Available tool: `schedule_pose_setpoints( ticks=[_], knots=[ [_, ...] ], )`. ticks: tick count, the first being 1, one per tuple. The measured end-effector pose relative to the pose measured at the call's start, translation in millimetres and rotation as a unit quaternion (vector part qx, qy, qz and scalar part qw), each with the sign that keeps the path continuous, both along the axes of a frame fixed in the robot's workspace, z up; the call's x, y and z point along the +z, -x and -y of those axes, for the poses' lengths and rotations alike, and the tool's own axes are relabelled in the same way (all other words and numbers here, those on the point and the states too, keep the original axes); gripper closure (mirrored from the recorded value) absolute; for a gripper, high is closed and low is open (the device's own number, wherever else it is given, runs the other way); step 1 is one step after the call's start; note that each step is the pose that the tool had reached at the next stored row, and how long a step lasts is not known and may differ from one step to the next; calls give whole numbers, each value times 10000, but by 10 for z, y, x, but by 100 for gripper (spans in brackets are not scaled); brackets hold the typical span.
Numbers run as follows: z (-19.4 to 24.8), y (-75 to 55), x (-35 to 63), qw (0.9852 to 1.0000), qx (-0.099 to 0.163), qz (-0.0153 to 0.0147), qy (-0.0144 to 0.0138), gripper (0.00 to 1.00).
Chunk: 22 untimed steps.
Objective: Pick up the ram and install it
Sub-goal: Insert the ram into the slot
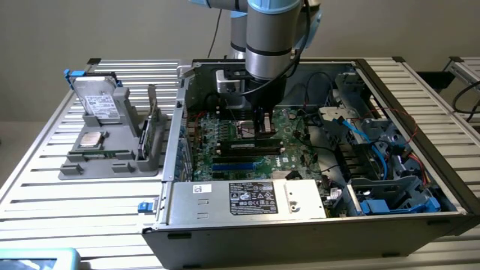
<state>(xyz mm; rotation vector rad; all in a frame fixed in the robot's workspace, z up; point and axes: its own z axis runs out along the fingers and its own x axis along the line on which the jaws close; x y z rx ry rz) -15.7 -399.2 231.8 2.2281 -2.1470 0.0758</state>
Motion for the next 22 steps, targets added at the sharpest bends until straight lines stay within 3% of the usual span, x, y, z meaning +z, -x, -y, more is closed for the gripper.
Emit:
schedule_pose_setpoints(
  ticks=[22],
  knots=[
    [4, 2, -46, 10000, 0, 0, 1, 87]
  ],
)
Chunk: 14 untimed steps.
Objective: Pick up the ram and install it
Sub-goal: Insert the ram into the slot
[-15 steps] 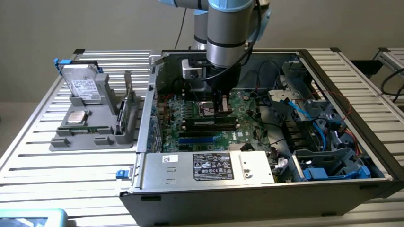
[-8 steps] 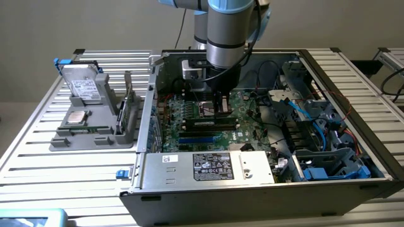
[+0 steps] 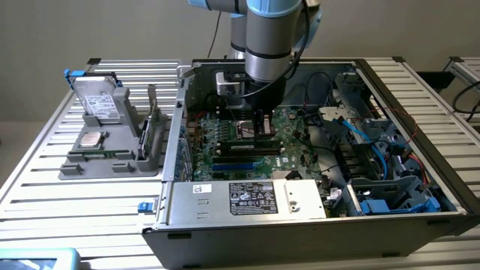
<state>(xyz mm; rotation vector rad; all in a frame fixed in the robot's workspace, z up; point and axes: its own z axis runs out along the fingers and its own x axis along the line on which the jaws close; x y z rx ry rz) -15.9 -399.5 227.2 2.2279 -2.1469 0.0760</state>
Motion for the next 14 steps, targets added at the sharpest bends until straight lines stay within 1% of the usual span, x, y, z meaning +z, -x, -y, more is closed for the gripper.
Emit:
schedule_pose_setpoints(
  ticks=[7, 14],
  knots=[
    [1, 1, -5, 10000, 0, 0, 1, 87],
    [12, 1, -5, 10000, 0, 2, 2, 87]
  ],
)
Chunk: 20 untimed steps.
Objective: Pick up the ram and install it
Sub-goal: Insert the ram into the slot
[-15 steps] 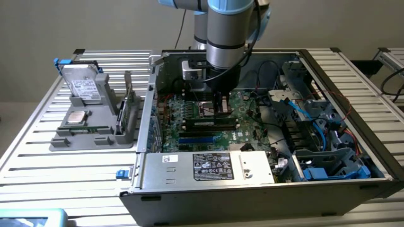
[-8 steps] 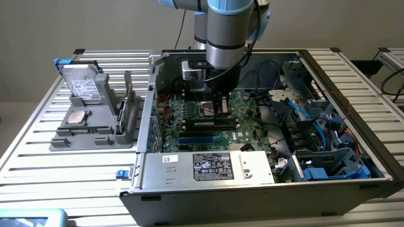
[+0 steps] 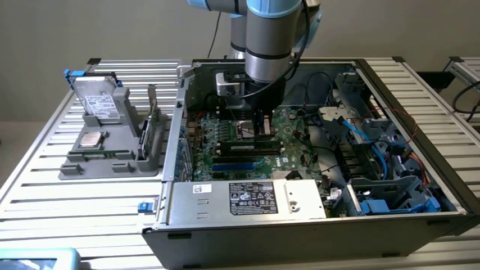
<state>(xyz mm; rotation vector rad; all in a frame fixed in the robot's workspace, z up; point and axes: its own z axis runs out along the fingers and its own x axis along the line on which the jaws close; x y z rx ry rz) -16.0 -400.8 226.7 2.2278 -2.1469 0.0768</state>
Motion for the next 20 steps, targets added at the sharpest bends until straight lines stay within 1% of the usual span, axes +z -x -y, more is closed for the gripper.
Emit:
schedule_pose_setpoints(
  ticks=[9, 17, 19, 20],
  knots=[
    [1, 0, -15, 10000, 0, 7, 8, 87],
    [1, 0, -21, 10000, 0, 8, 7, 87],
    [0, 0, -20, 10000, 0, 8, 7, 85],
    [0, 0, -17, 10000, 0, 8, 7, 79]
  ],
)
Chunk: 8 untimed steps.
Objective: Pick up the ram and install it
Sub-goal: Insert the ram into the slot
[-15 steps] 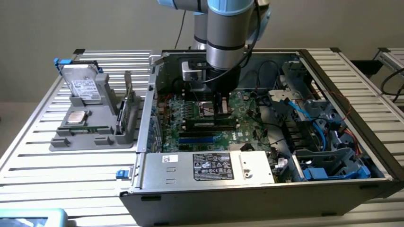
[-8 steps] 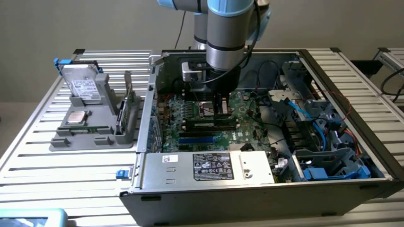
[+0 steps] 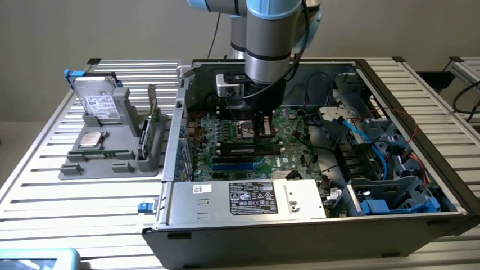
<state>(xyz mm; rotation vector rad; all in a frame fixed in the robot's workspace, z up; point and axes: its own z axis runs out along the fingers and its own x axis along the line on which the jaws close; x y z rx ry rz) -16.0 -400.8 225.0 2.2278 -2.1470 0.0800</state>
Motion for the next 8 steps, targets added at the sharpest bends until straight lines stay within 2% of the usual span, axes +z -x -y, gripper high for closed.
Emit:
schedule_pose_setpoints(
  ticks=[2, 3, 8],
  knots=[
    [0, 0, 15, 10000, 0, 0, 0, 79],
    [0, 0, 34, 10000, 0, 0, 1, 73],
    [1, -40, 119, 10000, 0, -1, 2, 73]
  ],
)
